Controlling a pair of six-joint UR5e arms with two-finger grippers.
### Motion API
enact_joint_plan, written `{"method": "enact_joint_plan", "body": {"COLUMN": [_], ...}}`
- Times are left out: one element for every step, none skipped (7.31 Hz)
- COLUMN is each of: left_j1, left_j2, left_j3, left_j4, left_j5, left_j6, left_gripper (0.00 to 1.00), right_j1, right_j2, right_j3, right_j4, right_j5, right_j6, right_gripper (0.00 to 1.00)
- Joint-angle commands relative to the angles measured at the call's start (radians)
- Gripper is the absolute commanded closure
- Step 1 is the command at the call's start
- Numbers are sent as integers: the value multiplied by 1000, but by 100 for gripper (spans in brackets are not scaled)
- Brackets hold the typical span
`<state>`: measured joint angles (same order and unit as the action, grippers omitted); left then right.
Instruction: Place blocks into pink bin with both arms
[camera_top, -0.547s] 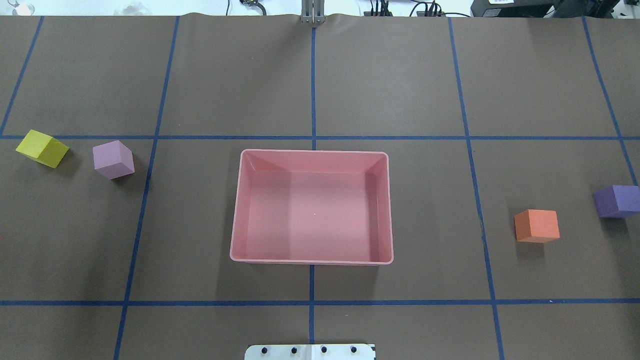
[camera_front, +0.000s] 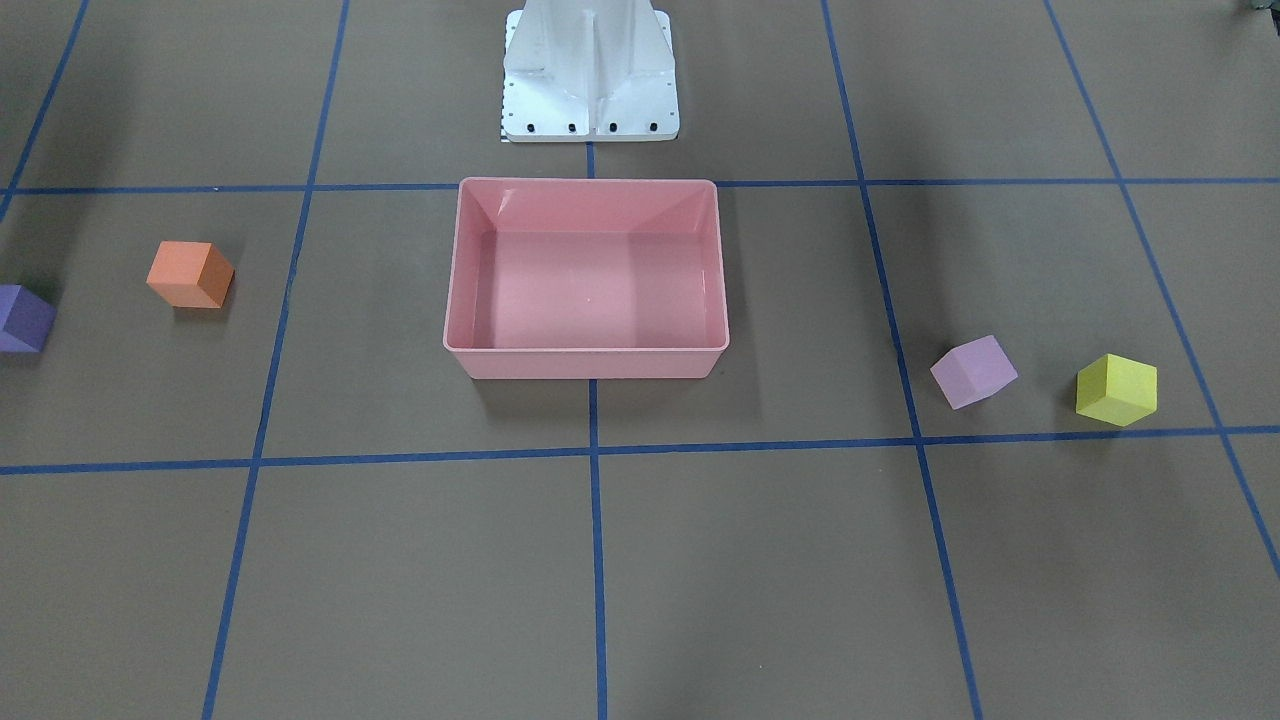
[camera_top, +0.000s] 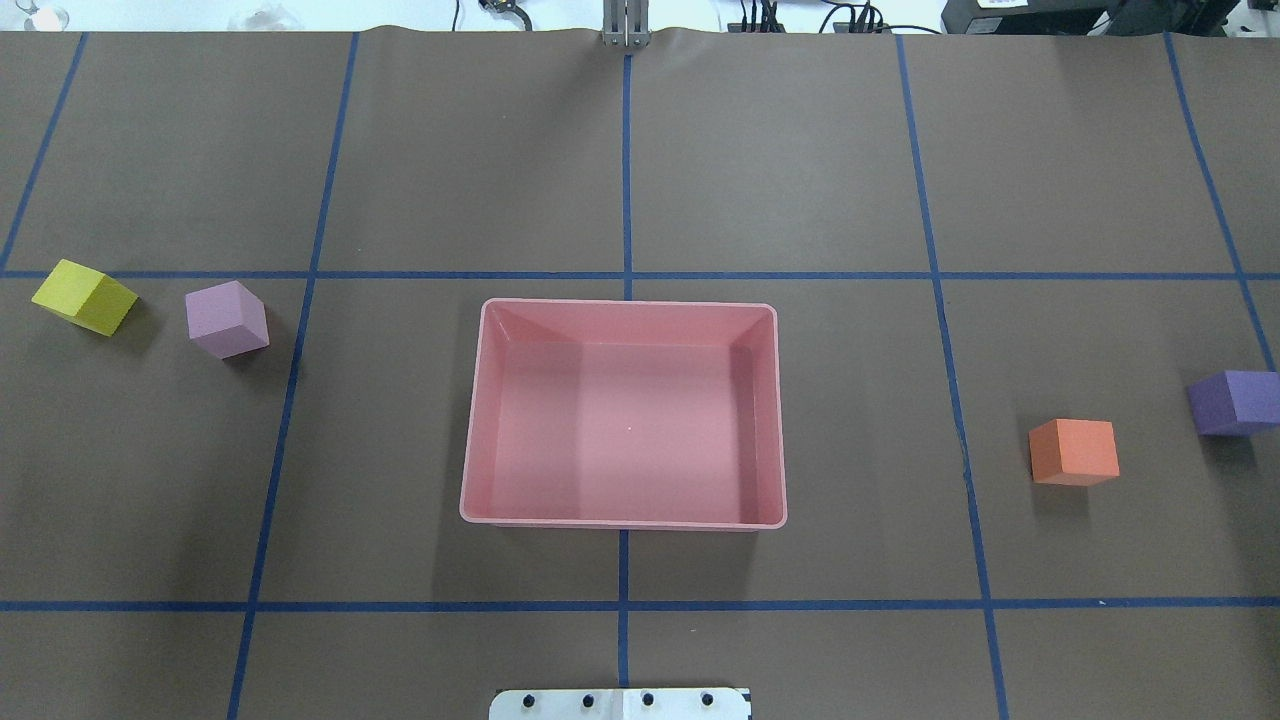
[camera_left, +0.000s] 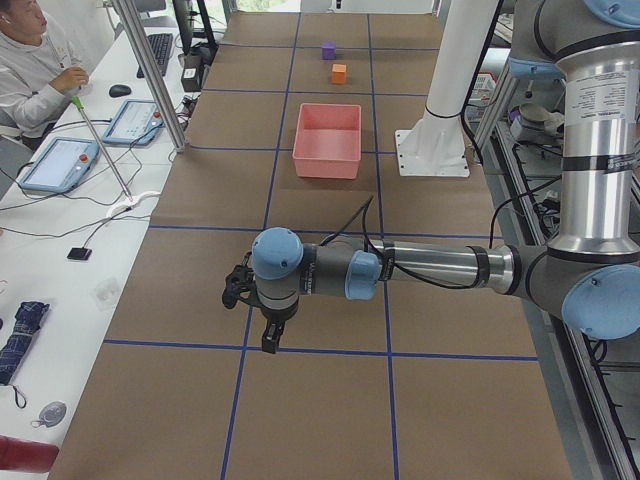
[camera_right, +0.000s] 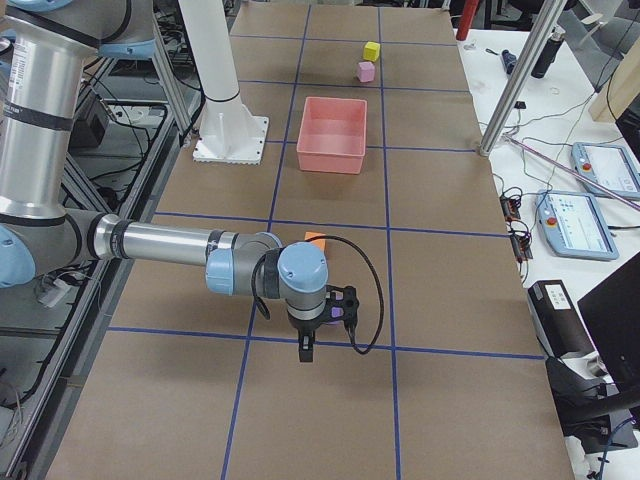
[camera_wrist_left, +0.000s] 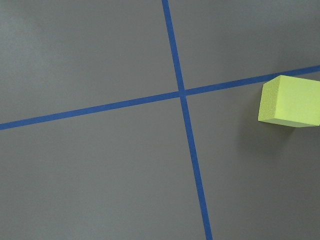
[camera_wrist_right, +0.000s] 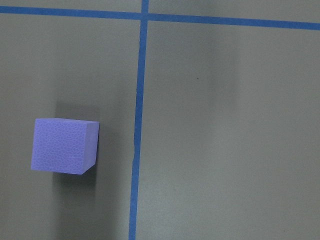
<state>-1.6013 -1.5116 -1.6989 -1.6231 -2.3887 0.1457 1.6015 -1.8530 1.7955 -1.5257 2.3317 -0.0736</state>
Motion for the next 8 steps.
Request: {"method": "enact_joint_plan", "body": {"left_j1": [8,58,120,159,170,208,243,304], "left_j2": [-13,-28,-51,-53,-58,-58,-64,-122], "left_j3": [-1,4,13,24,47,98,211,281], "left_j4": [-10,-71,-99,-128,-186,-321,-427,-463], "left_j5": [-9,-9,-7,-6,-6,-7,-3,-1], "left_j6": [0,-5,-40,-75,-71,-74,-80,-83], "left_gripper": [0,0,0,0,0,0,0,0], "right_j1": [0,0,0,0,0,0,0,0], "right_j2": [2,2,2,2,0,0,0,0], "right_j3": [1,1,1,1,-1,-2,-1,-1], "right_j4": [-1,1,-1,-1,-1,-1,-1,-1], "right_j5": [2,0,2,3,12,12,14,14], "right_j6": [0,0,0,0,0,0,0,0], "right_gripper": [0,0,0,0,0,0,0,0]}}
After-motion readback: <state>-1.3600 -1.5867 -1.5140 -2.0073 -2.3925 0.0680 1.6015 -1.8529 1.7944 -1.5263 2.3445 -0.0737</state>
